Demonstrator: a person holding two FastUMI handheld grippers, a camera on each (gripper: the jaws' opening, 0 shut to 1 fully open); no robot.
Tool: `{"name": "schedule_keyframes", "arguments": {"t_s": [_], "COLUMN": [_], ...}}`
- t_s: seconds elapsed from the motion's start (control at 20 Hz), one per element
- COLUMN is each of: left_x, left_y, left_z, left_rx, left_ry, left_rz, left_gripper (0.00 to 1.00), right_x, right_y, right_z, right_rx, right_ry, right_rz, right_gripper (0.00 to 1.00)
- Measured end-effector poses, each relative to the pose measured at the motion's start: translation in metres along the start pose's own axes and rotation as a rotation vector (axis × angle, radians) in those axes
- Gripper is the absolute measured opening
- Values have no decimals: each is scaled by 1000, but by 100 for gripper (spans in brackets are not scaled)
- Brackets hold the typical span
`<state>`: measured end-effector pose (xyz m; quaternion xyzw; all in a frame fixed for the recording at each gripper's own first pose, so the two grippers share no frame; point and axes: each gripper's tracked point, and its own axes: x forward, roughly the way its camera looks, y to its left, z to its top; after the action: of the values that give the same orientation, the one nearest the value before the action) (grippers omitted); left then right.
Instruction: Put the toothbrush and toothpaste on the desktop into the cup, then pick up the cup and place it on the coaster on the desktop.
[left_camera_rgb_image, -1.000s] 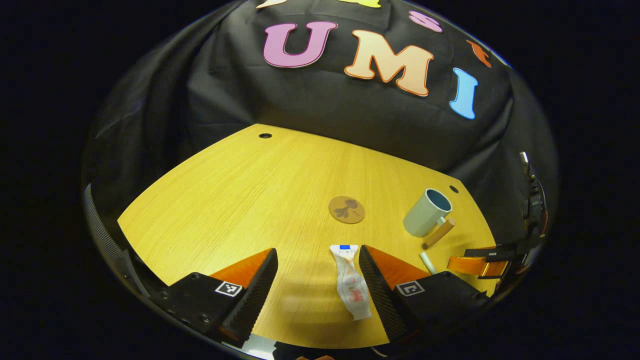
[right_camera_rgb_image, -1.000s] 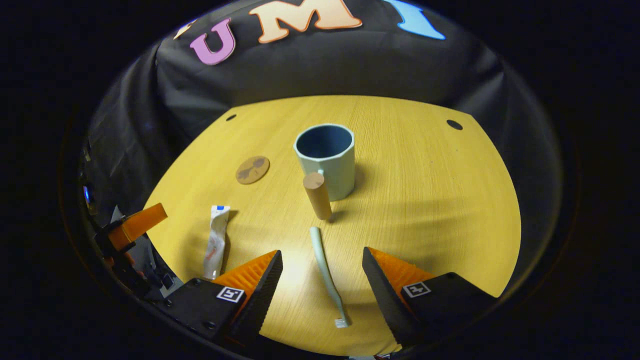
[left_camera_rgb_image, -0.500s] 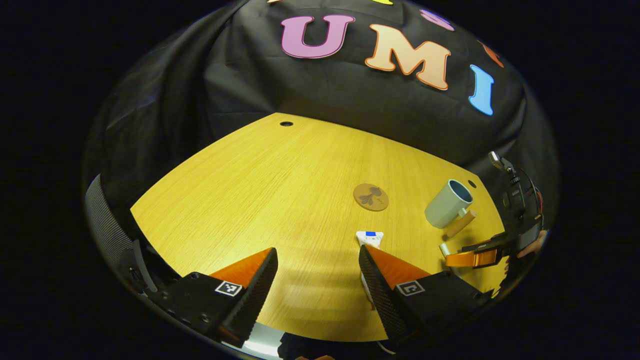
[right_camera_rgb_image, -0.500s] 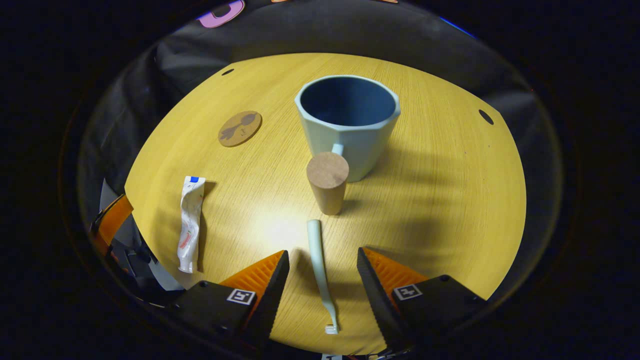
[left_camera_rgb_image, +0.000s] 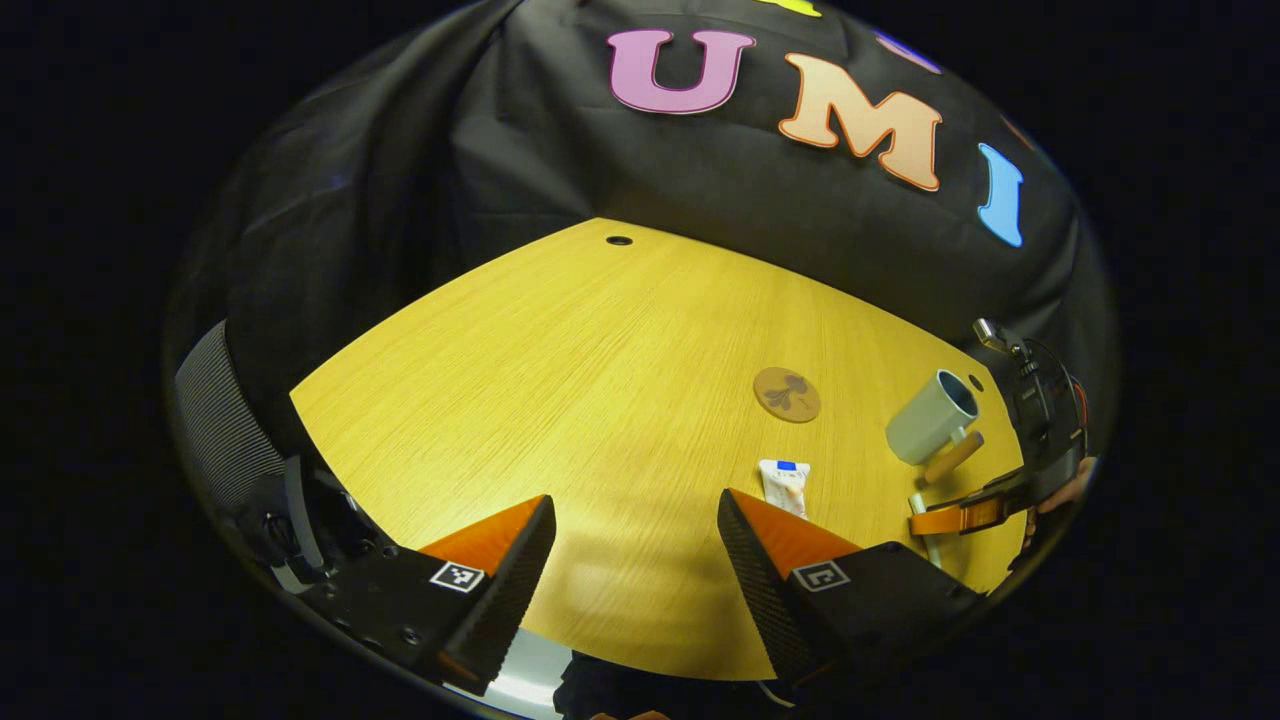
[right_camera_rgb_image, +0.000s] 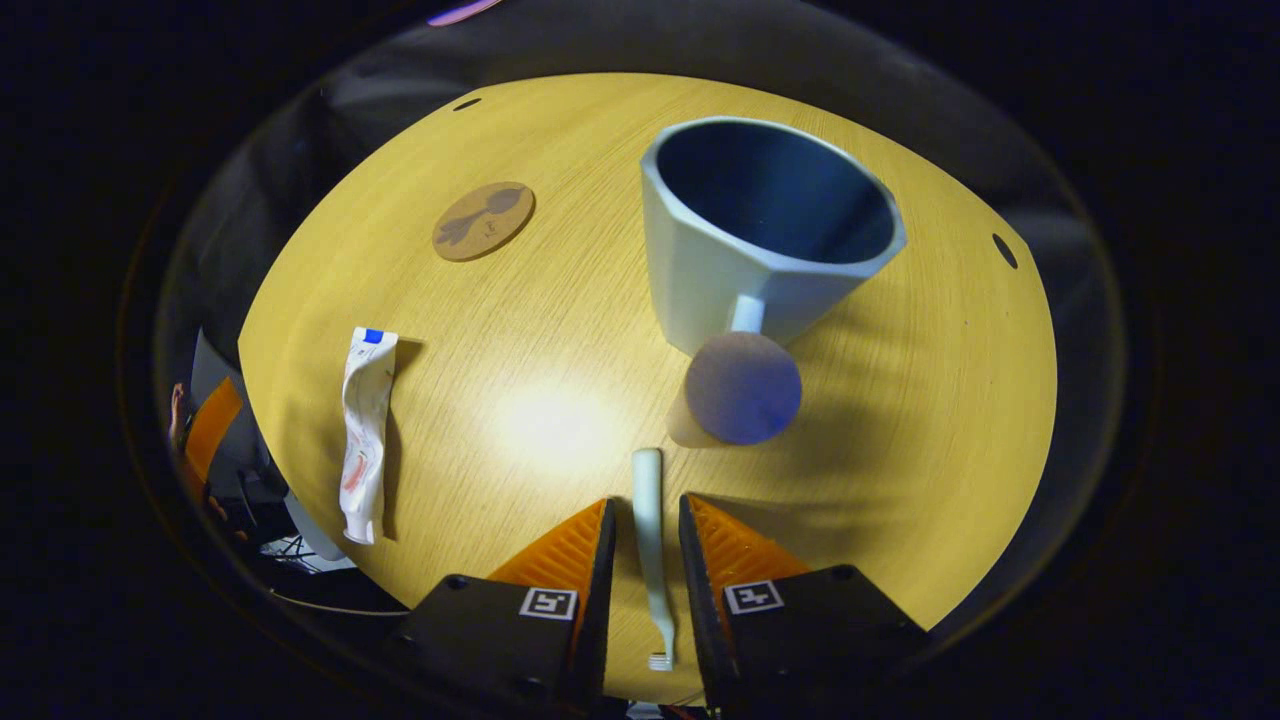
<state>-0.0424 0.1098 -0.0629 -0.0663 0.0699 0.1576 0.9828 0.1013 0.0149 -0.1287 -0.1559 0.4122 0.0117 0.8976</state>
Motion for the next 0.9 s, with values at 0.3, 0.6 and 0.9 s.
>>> {"name": "schedule_keyframes", "arguments": {"t_s": [0.3,0.6,0.9], "left_x": [3,17,37], "left_y": [-9,-53,-88], "left_z": [-1,-5,-23], "left_rx": [7,46,121], "left_ry": [23,98,268], "left_rz": [-29,-120,-190], "left_gripper": [95,95,94], "right_x": [2,-3,-20], "right_y": [1,0,-7], "right_z": [-2,-9,-21], "right_rx": [24,150,232], "right_ry": [12,-11,-72], "right_rz": [2,26,31], "right_gripper": [11,5,6]}}
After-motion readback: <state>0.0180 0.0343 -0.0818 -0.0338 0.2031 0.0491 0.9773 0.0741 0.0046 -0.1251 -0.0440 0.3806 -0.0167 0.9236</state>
